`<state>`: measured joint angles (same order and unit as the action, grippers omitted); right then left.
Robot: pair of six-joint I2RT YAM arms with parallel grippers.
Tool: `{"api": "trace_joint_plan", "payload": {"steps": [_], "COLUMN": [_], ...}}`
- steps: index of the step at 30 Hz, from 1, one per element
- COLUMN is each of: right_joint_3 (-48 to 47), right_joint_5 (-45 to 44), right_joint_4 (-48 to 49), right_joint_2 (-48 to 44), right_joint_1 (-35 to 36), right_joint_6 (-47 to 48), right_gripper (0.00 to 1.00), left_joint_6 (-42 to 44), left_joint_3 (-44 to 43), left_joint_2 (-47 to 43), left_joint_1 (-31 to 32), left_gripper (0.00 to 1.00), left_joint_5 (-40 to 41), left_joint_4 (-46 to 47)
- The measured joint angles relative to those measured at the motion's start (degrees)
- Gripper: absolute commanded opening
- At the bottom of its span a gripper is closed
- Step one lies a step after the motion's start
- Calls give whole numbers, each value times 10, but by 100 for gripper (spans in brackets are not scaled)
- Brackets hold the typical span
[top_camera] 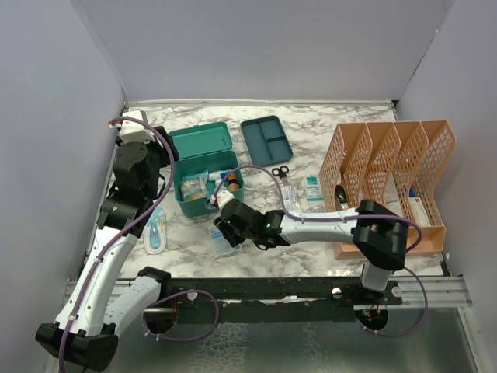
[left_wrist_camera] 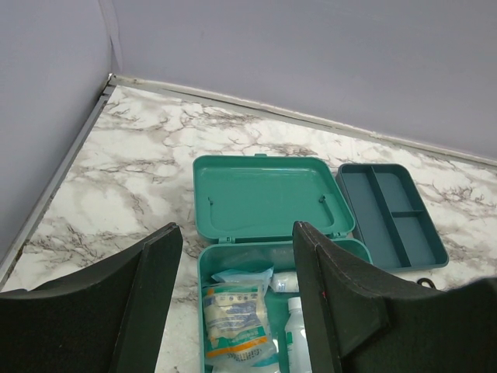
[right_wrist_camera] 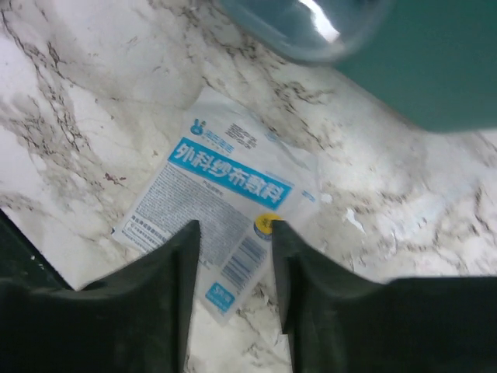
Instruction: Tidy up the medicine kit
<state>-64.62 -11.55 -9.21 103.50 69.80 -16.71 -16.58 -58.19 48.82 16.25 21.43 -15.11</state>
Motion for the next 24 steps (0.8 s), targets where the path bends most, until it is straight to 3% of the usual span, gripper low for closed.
{"api": "trace_joint_plan", "payload": {"steps": [5,13,24], "right_joint_3": [40,38,20], "right_joint_5": [-35,-41,-44], "right_joint_4": [-8,-39,-34], "right_joint_2": [-59,-2,19], "right_joint_1": [0,0,-4], "right_joint_6": [-74,-146,-190], "right_gripper": [51,46,1], "left_joint_6": [0,0,0], "left_joint_3": [0,0,0], "left_joint_2": [0,0,0], "left_joint_1": [0,0,0], "left_gripper": [63,63,63], "left_joint_5": [0,0,0], "left_joint_4": [0,-2,-4]}}
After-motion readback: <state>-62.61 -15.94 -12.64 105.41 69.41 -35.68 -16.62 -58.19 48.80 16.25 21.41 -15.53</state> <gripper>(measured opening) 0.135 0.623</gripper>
